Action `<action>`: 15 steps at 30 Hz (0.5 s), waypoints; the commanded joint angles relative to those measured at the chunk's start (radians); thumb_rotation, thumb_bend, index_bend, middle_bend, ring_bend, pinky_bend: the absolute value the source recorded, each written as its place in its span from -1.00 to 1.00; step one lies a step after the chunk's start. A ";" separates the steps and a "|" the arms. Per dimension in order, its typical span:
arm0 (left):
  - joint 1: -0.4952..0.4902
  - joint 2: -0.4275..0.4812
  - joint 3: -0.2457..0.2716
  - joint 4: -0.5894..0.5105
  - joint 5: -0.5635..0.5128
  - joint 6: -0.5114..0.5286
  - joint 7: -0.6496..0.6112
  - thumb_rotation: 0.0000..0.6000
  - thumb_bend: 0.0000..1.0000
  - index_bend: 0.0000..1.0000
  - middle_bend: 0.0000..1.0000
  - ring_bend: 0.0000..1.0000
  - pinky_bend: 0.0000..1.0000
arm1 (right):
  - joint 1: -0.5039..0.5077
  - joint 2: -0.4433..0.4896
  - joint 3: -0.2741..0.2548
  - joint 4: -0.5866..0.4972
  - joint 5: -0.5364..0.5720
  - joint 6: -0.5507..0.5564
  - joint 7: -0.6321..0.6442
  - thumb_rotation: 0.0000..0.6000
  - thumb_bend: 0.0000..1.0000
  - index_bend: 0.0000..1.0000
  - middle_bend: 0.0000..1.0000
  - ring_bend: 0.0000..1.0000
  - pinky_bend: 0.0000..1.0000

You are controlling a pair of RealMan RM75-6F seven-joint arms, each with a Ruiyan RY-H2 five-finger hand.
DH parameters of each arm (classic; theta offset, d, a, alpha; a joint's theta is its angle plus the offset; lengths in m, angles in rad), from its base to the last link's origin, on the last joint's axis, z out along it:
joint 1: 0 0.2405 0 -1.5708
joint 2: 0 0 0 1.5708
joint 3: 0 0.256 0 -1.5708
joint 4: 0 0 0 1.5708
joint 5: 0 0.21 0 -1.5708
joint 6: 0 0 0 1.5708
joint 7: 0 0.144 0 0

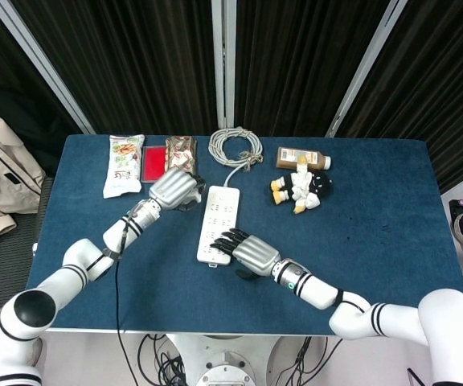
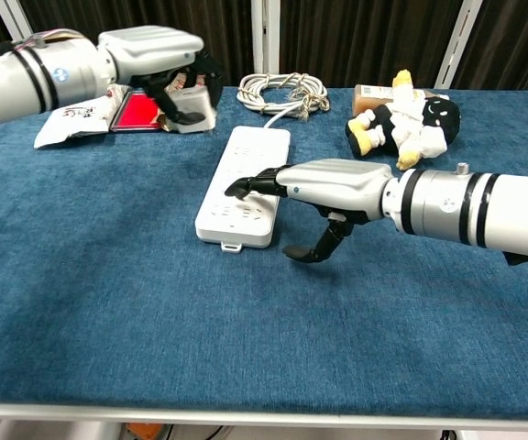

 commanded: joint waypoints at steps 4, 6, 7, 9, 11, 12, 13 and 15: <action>0.133 0.216 -0.029 -0.421 -0.207 -0.094 0.340 1.00 -0.50 -0.58 -0.32 -0.52 -0.31 | -0.062 0.111 -0.019 -0.106 -0.042 0.120 -0.052 1.00 -0.28 -0.95 -0.77 -1.00 -1.00; 0.163 0.245 -0.040 -0.495 -0.246 -0.064 0.395 1.00 -0.61 -0.70 -0.50 -0.70 -0.48 | -0.090 0.159 -0.024 -0.146 -0.044 0.163 -0.078 1.00 -0.28 -0.95 -0.77 -1.00 -1.00; 0.189 0.261 -0.046 -0.541 -0.263 -0.026 0.420 1.00 -0.64 -0.74 -0.55 -0.75 -0.53 | -0.113 0.194 -0.025 -0.175 -0.043 0.197 -0.095 1.00 -0.28 -0.95 -0.77 -1.00 -1.00; 0.232 0.289 -0.051 -0.606 -0.277 0.038 0.439 1.00 -0.69 -0.79 -0.60 -0.80 -0.61 | -0.150 0.251 -0.030 -0.219 -0.040 0.249 -0.117 1.00 -0.28 -0.95 -0.77 -1.00 -1.00; 0.292 0.330 -0.050 -0.674 -0.278 0.124 0.446 1.00 -0.70 -0.80 -0.62 -0.82 -0.65 | -0.201 0.324 -0.039 -0.269 -0.033 0.312 -0.135 1.00 -0.28 -0.95 -0.77 -1.00 -1.00; 0.320 0.349 -0.047 -0.699 -0.278 0.163 0.448 1.00 -0.71 -0.80 -0.63 -0.83 -0.67 | -0.225 0.354 -0.043 -0.286 -0.029 0.341 -0.139 1.00 -0.28 -0.95 -0.77 -1.00 -1.00; 0.359 0.375 -0.043 -0.729 -0.279 0.217 0.453 1.00 -0.71 -0.80 -0.63 -0.83 -0.67 | -0.258 0.392 -0.049 -0.306 -0.022 0.380 -0.144 1.00 -0.28 -0.95 -0.77 -1.00 -1.00; 0.422 0.410 -0.037 -0.766 -0.284 0.301 0.465 1.00 -0.71 -0.80 -0.63 -0.83 -0.68 | -0.311 0.443 -0.059 -0.327 -0.010 0.440 -0.149 1.00 -0.29 -0.95 -0.77 -1.00 -1.00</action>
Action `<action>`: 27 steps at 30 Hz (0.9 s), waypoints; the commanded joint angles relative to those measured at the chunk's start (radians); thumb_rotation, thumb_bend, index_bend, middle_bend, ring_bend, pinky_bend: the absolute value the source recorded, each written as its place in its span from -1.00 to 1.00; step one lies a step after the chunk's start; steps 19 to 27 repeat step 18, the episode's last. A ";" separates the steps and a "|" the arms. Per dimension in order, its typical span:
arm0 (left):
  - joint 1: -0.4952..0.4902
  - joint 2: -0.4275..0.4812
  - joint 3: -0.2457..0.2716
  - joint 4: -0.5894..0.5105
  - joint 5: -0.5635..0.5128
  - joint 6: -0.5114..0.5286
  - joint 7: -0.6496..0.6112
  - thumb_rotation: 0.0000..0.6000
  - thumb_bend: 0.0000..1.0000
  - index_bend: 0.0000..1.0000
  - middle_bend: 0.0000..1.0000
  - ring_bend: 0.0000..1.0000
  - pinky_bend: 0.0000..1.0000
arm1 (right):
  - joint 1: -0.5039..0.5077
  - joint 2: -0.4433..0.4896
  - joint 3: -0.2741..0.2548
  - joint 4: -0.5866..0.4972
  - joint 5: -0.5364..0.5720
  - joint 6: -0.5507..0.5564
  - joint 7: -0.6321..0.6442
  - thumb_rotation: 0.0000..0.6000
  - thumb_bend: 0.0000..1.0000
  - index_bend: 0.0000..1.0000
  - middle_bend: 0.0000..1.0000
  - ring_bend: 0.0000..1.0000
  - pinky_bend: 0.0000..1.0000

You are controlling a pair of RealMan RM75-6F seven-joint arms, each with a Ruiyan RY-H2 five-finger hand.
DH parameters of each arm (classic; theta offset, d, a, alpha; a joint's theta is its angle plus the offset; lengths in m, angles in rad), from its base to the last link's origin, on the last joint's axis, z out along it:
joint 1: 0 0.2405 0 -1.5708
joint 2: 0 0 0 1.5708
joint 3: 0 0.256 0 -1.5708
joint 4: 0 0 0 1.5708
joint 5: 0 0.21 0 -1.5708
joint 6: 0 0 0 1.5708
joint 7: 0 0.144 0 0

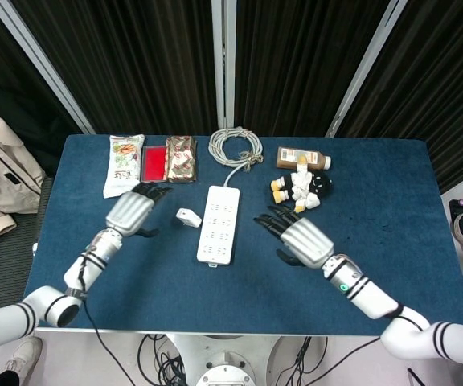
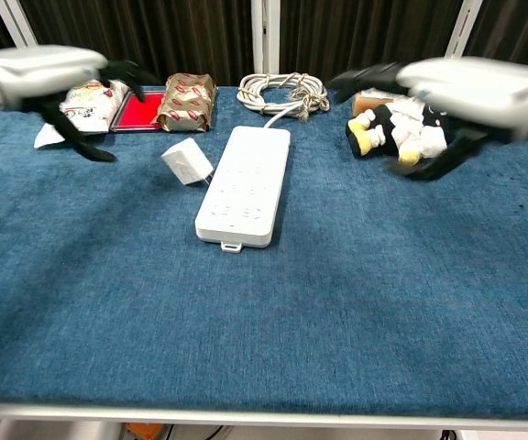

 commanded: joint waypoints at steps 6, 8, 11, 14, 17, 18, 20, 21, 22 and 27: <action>0.343 0.200 0.041 -0.207 -0.075 0.393 0.102 1.00 -0.71 -0.80 -0.63 -0.83 -0.79 | -0.305 0.212 -0.062 -0.088 0.058 0.329 -0.013 1.00 -0.35 -0.98 -0.80 -1.00 -1.00; 0.406 0.226 0.055 -0.235 -0.091 0.453 0.120 1.00 -0.71 -0.80 -0.64 -0.83 -0.79 | -0.369 0.228 -0.076 -0.083 0.070 0.386 0.012 1.00 -0.35 -1.00 -0.81 -1.00 -1.00; 0.487 0.254 0.076 -0.275 -0.092 0.525 0.122 1.00 -0.71 -0.80 -0.64 -0.83 -0.80 | -0.448 0.239 -0.095 -0.074 0.082 0.446 0.048 1.00 -0.35 -1.00 -0.83 -1.00 -1.00; 0.551 0.264 0.101 -0.311 -0.065 0.587 0.133 1.00 -0.71 -0.80 -0.64 -0.83 -0.81 | -0.514 0.235 -0.105 -0.060 0.085 0.501 0.064 1.00 -0.35 -1.00 -0.84 -1.00 -1.00; 0.593 0.259 0.121 -0.339 -0.023 0.628 0.155 1.00 -0.71 -0.80 -0.64 -0.83 -0.81 | -0.564 0.220 -0.107 -0.046 0.077 0.544 0.068 1.00 -0.35 -1.00 -0.84 -1.00 -1.00; 0.602 0.255 0.125 -0.344 -0.010 0.636 0.162 1.00 -0.71 -0.80 -0.64 -0.83 -0.81 | -0.575 0.216 -0.107 -0.043 0.075 0.550 0.070 1.00 -0.35 -1.00 -0.84 -1.00 -1.00; 0.602 0.255 0.125 -0.344 -0.010 0.636 0.162 1.00 -0.71 -0.80 -0.64 -0.83 -0.81 | -0.575 0.216 -0.107 -0.043 0.075 0.550 0.070 1.00 -0.35 -1.00 -0.84 -1.00 -1.00; 0.602 0.255 0.125 -0.344 -0.010 0.636 0.162 1.00 -0.71 -0.80 -0.64 -0.83 -0.81 | -0.575 0.216 -0.107 -0.043 0.075 0.550 0.070 1.00 -0.35 -1.00 -0.84 -1.00 -1.00; 0.602 0.255 0.125 -0.344 -0.010 0.636 0.162 1.00 -0.71 -0.80 -0.64 -0.83 -0.81 | -0.575 0.216 -0.107 -0.043 0.075 0.550 0.070 1.00 -0.35 -1.00 -0.84 -1.00 -1.00; 0.602 0.255 0.125 -0.344 -0.010 0.636 0.162 1.00 -0.71 -0.80 -0.64 -0.83 -0.81 | -0.575 0.216 -0.107 -0.043 0.075 0.550 0.070 1.00 -0.35 -1.00 -0.84 -1.00 -1.00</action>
